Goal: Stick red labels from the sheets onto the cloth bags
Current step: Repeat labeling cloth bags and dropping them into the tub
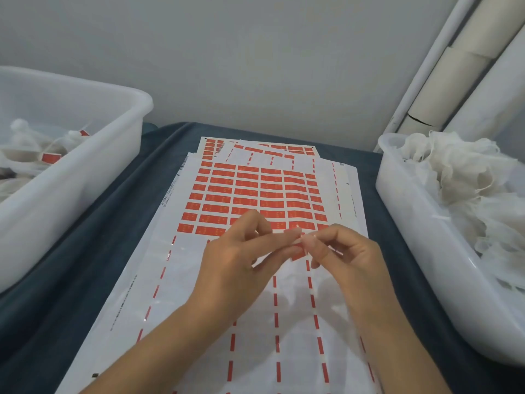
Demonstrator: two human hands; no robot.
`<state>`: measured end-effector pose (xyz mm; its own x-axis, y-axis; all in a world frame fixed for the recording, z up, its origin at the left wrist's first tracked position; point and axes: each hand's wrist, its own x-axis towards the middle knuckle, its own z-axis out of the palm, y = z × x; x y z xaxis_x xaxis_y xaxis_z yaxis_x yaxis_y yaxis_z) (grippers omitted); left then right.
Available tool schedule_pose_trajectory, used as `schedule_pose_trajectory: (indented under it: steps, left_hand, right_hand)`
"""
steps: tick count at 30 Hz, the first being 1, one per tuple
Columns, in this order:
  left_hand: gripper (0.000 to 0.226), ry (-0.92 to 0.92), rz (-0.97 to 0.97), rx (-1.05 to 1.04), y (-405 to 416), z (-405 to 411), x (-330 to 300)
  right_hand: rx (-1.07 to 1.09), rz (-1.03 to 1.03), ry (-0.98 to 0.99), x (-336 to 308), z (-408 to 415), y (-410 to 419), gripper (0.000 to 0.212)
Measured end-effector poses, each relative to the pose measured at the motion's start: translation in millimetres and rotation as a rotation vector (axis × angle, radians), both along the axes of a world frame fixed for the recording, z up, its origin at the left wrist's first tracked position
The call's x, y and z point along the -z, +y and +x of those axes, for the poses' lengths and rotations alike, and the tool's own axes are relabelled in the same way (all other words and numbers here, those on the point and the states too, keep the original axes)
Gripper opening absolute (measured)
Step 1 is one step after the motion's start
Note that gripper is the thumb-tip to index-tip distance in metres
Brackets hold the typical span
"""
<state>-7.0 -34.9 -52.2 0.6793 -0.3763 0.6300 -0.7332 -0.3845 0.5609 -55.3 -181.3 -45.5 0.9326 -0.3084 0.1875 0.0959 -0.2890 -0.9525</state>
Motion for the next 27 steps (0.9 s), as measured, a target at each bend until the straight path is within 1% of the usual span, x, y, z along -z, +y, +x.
schedule_pose_trajectory:
  steps: [2, 4, 5, 6, 7, 9, 10, 12, 14, 16, 18, 22, 27]
  left_hand:
    - [0.029, -0.005, -0.005, -0.003, -0.4, -0.6, 1.1]
    - [0.029, 0.019, -0.028, 0.002, -1.4, -0.6, 1.4]
    - [0.029, 0.06, -0.046, 0.01, -2.0, -1.0, 0.9]
    - [0.03, 0.135, -0.076, 0.018, -2.5, -1.8, -0.7]
    - [0.03, 0.243, -0.126, 0.024, -2.8, -2.6, -2.6]
    - [0.024, 0.521, -0.293, 0.034, -4.2, -4.0, -7.2]
    - [0.021, 0.667, -0.388, 0.046, -4.1, -3.7, -9.5]
    - [0.022, 0.904, -0.552, 0.084, -2.7, -2.6, -13.5]
    - [0.025, 1.013, -0.641, 0.107, -2.4, -2.5, -14.6]
    - [0.028, 1.038, -0.67, 0.123, -3.3, -3.2, -13.7]
    - [0.029, 1.031, -0.677, 0.141, -3.7, -4.3, -12.8]
    - [0.029, 1.014, -0.672, 0.18, -3.3, -6.3, -12.9]
    - [0.029, 1.008, -0.673, 0.2, -3.5, -7.8, -13.5]
  right_hand:
    - [0.045, -0.192, -0.086, 1.1, -0.5, 0.4, 0.009]
    - [0.079, -0.379, -0.2, 2.7, -1.6, 1.7, 0.008]
    - [0.091, -0.419, -0.245, 3.1, -2.1, 2.5, 0.009]
    - [0.111, -0.385, -0.261, 2.8, -2.8, 2.8, 0.009]
    - [0.135, -0.255, -0.257, 0.5, -3.5, 3.1, 0.008]
    - [0.16, 0.086, -0.233, -4.1, -3.9, 0.6, 0.015]
    - [0.149, 0.191, -0.22, -5.5, -3.6, -0.8, 0.018]
    - [0.086, 0.25, -0.172, -6.3, -2.8, 0.9, 0.02]
    - [0.022, 0.228, -0.121, -5.1, -1.6, 7.6, 0.024]
    - [-0.003, 0.202, -0.08, -2.6, -0.8, 12.3, 0.026]
    - [-0.014, 0.206, -0.062, -1.5, -0.9, 12.6, 0.023]
    - [-0.04, 0.282, -0.075, -0.3, -2.9, 10.8, 0.019]
    - [-0.019, 0.268, -0.071, 0.2, -3.1, 11.9, 0.022]
